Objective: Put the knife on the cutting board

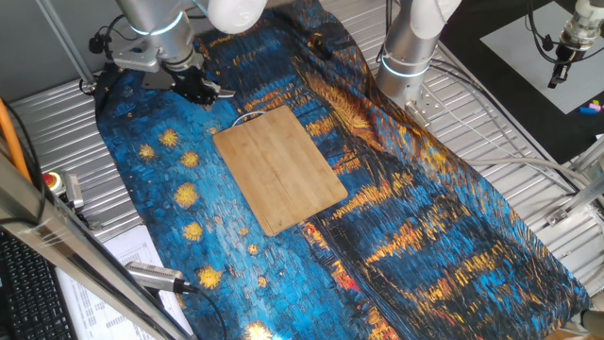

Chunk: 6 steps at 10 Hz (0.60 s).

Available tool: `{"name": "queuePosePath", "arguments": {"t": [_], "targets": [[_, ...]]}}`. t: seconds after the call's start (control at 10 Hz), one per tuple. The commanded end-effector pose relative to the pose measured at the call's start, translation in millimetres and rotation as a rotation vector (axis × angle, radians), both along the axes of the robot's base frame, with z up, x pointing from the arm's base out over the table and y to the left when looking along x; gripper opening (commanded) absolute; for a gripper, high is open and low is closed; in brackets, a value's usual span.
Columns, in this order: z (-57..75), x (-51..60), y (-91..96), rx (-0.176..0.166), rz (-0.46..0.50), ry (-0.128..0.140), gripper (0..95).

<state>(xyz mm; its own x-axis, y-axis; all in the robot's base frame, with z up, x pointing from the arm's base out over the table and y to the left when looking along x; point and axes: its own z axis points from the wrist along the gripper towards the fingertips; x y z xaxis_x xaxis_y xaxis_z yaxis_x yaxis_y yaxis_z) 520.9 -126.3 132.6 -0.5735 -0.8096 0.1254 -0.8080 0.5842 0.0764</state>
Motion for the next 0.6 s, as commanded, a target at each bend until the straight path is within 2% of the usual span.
{"name": "queuePosePath", "arguments": {"t": [0.1,0.4,0.6], "targets": [[-6.4,-0.2,-15.8,-0.002,0.151,0.001,0.0],[-9.5,-1.5,-18.9,0.007,0.185,-0.006,0.0],[-10.4,-6.8,-27.0,0.009,0.224,-0.009,0.0]]}}
